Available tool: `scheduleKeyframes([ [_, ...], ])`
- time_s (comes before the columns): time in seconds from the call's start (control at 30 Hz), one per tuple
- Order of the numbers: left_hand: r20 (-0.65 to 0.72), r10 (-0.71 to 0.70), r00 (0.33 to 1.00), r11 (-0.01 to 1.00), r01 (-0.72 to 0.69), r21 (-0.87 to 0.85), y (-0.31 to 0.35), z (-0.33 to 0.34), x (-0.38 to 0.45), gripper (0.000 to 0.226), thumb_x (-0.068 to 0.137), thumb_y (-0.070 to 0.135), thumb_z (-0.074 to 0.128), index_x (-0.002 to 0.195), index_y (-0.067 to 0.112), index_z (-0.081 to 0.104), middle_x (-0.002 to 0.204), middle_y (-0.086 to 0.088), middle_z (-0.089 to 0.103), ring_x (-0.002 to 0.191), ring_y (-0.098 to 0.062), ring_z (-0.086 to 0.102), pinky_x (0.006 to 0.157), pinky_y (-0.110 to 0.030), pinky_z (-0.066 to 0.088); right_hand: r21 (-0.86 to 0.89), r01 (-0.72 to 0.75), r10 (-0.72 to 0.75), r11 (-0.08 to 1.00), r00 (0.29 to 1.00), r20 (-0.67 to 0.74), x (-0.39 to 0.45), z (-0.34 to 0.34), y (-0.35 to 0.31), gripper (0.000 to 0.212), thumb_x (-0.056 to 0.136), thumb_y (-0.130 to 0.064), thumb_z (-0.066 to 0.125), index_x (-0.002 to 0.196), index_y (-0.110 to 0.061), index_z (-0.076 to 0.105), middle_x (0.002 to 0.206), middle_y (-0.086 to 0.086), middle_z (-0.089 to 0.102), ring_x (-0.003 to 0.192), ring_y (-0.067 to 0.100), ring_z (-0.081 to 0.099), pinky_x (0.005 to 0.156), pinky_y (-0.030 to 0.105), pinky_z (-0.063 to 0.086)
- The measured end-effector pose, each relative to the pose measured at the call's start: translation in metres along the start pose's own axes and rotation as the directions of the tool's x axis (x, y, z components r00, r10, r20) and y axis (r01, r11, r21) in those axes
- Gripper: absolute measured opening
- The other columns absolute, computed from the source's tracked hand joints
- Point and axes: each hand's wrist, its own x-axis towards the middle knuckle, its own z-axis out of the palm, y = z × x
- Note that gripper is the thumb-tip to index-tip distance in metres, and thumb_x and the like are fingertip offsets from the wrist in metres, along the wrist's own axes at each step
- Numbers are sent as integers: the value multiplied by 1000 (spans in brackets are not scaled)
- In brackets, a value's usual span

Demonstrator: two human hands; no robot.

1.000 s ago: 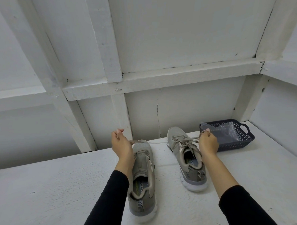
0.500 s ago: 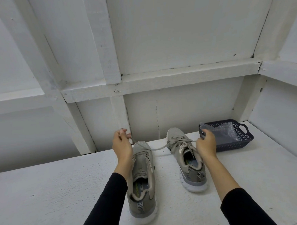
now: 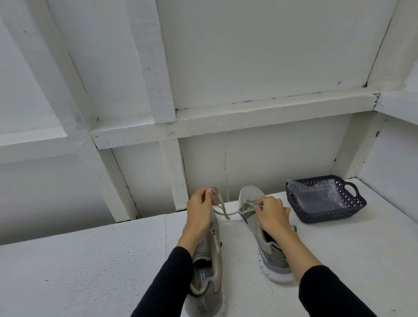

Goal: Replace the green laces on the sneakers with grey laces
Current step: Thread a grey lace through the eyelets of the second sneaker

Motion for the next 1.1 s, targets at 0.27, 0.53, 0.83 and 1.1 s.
scheduleKeyframes([
  [0.27, -138, -112, 984, 930, 55, -364, 0, 10, 21, 40, 105, 25, 38, 75, 6, 57, 88, -8, 72, 83, -16, 70, 76, -22, 56, 4, 266, -266, 964, 964, 24, 14, 9, -19, 43, 85, -8, 50, 127, -16, 55, 132, -2, 53, 128, 16, 40, 111, 40, 15],
  [0.53, -154, 100, 983, 951, -139, -275, -6, -12, 40, 37, 105, 31, 40, 89, 9, 66, 117, 2, 70, 114, -9, 63, 101, -31, 46, 19, 364, -338, 931, 841, 422, 24, 48, -35, 57, 93, -6, 52, 147, -6, 31, 144, 15, 41, 133, 31, 39, 107, 37, 36],
  [0.83, -111, 149, 983, 980, -161, -116, -16, -22, 46, 30, 103, 30, 44, 97, 17, 70, 126, 16, 60, 124, 8, 49, 97, -9, 35, 78, 366, -368, 928, 855, 364, 28, 56, -39, 23, 101, -14, 40, 111, -14, 61, 114, 10, 66, 103, 28, 58, 91, 36, 45],
  [1.1, -5, 146, 989, 987, -146, -66, -23, -4, 37, 24, 93, 20, 64, 117, 17, 69, 121, 5, 67, 115, 2, 58, 100, -16, 45, 247, 344, -381, 906, 917, 118, 21, 28, -36, 9, 100, -6, 28, 100, -14, 33, 92, 2, 45, 79, 15, 44, 65, 26, 36],
])
